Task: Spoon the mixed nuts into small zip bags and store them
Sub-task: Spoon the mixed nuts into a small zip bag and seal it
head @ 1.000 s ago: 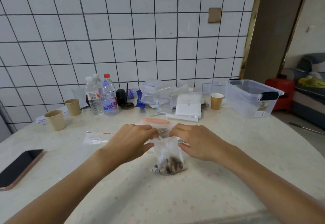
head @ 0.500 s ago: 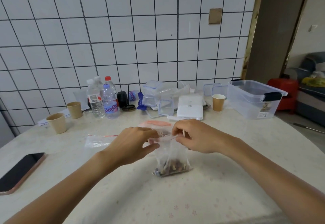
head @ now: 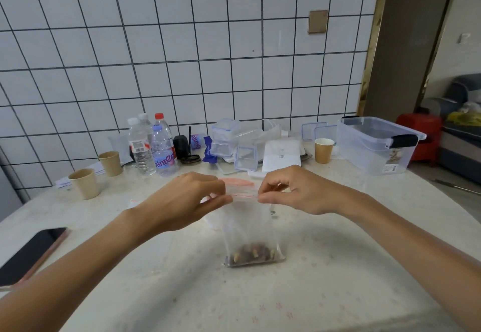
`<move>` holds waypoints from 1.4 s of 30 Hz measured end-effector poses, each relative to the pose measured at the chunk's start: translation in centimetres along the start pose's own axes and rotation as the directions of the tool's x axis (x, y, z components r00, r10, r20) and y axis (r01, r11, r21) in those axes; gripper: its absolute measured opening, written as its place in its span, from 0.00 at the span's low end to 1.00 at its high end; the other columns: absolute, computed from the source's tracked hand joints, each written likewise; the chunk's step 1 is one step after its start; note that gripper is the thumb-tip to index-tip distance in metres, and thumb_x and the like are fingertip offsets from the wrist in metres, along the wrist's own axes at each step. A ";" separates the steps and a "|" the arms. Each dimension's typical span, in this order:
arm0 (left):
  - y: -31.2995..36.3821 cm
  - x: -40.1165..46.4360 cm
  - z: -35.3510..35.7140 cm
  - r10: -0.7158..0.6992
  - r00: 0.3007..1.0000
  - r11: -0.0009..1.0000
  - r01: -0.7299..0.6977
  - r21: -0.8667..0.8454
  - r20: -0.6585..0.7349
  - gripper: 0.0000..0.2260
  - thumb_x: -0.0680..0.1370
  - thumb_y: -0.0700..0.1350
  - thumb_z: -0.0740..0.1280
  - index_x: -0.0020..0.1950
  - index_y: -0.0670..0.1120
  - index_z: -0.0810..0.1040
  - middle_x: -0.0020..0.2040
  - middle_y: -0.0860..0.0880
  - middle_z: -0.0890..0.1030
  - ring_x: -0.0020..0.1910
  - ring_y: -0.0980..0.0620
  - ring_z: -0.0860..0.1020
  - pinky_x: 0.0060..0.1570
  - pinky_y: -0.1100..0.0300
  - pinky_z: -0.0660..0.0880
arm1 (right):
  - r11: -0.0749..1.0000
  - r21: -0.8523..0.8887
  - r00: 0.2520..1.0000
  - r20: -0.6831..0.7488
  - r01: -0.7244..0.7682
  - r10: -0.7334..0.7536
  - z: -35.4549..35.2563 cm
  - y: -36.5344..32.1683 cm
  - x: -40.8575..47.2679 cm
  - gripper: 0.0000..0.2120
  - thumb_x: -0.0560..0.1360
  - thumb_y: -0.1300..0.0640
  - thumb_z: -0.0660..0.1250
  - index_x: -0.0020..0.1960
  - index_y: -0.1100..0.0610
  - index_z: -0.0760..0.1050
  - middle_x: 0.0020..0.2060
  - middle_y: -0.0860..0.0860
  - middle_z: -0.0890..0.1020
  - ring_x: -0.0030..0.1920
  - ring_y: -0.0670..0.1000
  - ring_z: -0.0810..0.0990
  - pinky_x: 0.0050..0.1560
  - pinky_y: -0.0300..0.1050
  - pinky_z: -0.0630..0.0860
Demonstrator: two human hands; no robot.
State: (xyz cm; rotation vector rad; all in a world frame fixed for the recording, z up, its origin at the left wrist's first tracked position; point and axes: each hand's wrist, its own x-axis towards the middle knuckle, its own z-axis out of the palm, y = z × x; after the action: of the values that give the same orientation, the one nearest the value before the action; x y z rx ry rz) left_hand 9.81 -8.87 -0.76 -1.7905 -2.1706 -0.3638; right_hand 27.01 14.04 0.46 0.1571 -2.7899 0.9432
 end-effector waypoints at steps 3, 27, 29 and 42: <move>-0.1 -0.2 -0.1 0.016 1.000 0.999 -0.017 0.047 0.009 0.19 0.80 0.68 0.61 0.45 0.55 0.76 0.40 0.59 0.74 0.41 0.57 0.72 0.42 0.67 0.66 | 0.988 0.156 0.999 0.048 -0.009 0.001 0.2 -0.3 -0.1 0.05 0.82 0.55 0.69 0.50 0.54 0.82 0.45 0.52 0.85 0.47 0.52 0.81 0.57 0.51 0.77; -0.5 -0.4 -0.1 -0.237 0.948 0.831 0.086 -0.550 -0.210 0.06 0.79 0.49 0.70 0.53 0.50 0.85 0.51 0.55 0.83 0.35 0.51 0.85 0.44 0.54 0.82 | 0.952 0.304 0.980 -0.198 0.026 0.037 0.3 -0.4 -0.4 0.08 0.82 0.58 0.68 0.50 0.60 0.84 0.51 0.52 0.84 0.55 0.52 0.82 0.64 0.50 0.75; -0.2 -0.3 -0.3 -0.293 0.945 0.704 0.112 -0.702 -0.144 0.08 0.79 0.50 0.70 0.53 0.50 0.86 0.50 0.51 0.85 0.35 0.49 0.85 0.48 0.47 0.84 | 0.901 0.433 0.975 -0.214 0.038 0.062 0.7 -0.1 -0.4 0.10 0.82 0.55 0.67 0.49 0.57 0.84 0.52 0.52 0.85 0.58 0.55 0.80 0.64 0.51 0.71; 1.1 0.2 -1.0 -0.188 0.981 0.398 0.128 -0.908 0.055 0.08 0.80 0.44 0.67 0.44 0.41 0.78 0.36 0.47 0.74 0.33 0.51 0.72 0.32 0.64 0.71 | 0.879 0.454 0.984 -0.161 0.145 -0.078 0.9 -0.4 -0.4 0.05 0.74 0.59 0.77 0.41 0.52 0.84 0.35 0.49 0.82 0.37 0.48 0.76 0.45 0.41 0.75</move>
State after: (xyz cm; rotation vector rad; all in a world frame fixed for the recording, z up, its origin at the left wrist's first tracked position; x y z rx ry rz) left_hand 10.87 -8.82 0.22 -1.9130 -2.2381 -1.9775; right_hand 27.35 13.17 -0.14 0.3037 -2.3510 1.5140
